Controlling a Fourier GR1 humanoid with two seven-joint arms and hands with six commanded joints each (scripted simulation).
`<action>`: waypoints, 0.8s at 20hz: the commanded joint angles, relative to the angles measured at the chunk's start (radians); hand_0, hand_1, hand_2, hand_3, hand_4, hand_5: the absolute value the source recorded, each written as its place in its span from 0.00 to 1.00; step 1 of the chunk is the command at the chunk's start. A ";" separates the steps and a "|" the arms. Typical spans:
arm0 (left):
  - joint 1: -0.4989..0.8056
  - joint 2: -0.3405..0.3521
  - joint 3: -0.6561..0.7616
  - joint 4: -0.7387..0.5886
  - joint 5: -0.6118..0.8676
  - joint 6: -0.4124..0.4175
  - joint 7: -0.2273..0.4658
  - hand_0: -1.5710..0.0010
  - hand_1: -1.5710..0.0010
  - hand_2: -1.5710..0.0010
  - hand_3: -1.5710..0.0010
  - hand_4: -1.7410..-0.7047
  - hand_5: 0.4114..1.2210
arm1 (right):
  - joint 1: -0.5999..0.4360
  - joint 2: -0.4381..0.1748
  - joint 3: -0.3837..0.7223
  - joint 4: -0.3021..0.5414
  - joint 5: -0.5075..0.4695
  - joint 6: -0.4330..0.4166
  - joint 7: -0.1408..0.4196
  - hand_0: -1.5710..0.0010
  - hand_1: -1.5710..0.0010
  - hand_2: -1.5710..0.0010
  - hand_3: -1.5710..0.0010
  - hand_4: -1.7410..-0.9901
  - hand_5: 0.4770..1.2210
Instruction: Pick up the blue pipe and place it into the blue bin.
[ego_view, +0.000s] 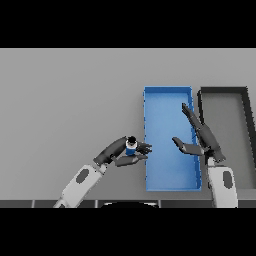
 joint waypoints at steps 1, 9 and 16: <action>-0.003 -0.008 -0.002 0.006 -0.005 0.001 0.009 0.00 0.00 0.00 0.00 0.26 1.00 | -0.015 -0.027 0.009 -0.027 -0.025 0.034 0.038 1.00 0.99 0.99 1.00 0.77 0.15; 0.007 -0.015 0.007 -0.005 -0.042 -0.016 0.007 0.00 0.00 0.00 0.00 0.26 1.00 | -0.164 -0.153 0.122 -0.195 -0.162 0.211 0.227 1.00 1.00 1.00 1.00 0.68 0.07; 0.011 -0.040 0.013 -0.014 -0.059 -0.030 0.023 0.00 0.00 0.00 0.00 0.26 1.00 | -0.260 -0.127 0.232 -0.222 -0.273 0.255 0.384 1.00 1.00 1.00 1.00 0.68 0.07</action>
